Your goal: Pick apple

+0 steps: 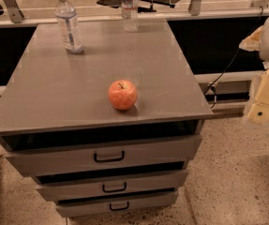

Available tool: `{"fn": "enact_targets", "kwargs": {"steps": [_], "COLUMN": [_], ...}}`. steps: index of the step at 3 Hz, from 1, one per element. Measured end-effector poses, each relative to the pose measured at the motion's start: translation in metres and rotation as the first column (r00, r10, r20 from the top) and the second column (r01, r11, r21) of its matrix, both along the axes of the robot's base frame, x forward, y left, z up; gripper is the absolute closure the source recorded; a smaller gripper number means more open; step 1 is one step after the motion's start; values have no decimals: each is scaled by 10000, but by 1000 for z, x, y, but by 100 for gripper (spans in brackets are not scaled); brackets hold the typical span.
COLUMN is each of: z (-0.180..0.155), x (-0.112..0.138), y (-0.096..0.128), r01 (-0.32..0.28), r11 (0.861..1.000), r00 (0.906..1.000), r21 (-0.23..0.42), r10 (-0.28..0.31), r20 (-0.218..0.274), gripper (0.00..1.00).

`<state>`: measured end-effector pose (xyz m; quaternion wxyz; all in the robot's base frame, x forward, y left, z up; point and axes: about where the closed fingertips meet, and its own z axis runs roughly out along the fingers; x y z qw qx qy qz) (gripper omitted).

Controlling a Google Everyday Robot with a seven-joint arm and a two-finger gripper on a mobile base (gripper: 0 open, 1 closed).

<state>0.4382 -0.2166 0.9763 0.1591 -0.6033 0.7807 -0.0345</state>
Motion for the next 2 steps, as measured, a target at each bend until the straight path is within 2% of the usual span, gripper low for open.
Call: {"fn": "enact_targets", "kwargs": {"steps": [1, 2], "z": [0, -2], "x": [0, 3], "y": [0, 6], "r01": [0, -178], "r11": [10000, 9995], "r00": [10000, 9998], "r21": [0, 265], "r10": [0, 178], "r20": [2, -6], "gripper": [0, 0]}}
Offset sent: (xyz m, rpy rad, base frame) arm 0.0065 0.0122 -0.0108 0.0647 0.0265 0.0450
